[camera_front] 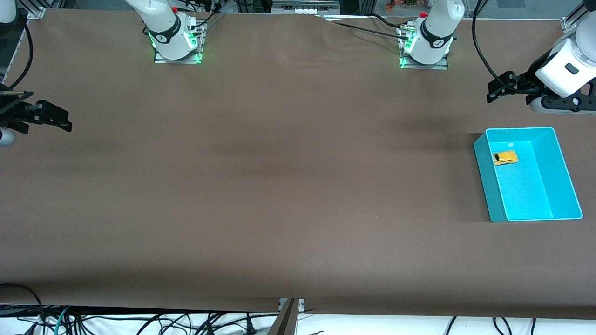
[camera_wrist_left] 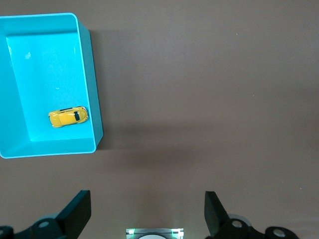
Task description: Wind and store yellow beetle car
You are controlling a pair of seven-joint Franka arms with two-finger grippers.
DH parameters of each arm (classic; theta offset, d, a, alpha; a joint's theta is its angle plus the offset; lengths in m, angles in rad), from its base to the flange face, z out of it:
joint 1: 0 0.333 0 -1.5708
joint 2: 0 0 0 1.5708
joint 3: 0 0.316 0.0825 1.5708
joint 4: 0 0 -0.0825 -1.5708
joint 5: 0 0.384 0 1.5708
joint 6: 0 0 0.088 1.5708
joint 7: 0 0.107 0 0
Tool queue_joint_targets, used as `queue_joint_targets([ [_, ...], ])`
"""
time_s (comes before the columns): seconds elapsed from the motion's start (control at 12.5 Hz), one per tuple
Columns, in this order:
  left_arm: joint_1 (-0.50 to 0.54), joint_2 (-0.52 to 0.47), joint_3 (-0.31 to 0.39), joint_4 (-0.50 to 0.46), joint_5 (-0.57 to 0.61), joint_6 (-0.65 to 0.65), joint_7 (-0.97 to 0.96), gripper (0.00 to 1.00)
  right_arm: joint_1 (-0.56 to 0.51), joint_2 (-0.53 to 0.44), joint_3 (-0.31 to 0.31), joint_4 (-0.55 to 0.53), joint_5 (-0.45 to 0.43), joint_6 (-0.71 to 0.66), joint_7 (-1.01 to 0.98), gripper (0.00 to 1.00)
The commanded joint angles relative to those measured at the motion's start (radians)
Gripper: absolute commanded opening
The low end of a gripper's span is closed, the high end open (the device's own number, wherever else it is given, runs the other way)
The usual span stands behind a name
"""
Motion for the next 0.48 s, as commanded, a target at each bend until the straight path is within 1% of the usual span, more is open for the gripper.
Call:
queue_joint_targets([
  [0.0, -0.007, 0.010, -0.009, 0.028, -0.001, -0.023, -0.044, 1.00, -0.008, -0.011, 0.001, -0.011, 0.016, 0.007, -0.003, 1.00],
  [0.4, 0.007, 0.010, -0.006, 0.025, -0.002, -0.027, -0.040, 1.00, -0.007, -0.011, 0.001, -0.011, 0.014, 0.007, -0.003, 1.00],
])
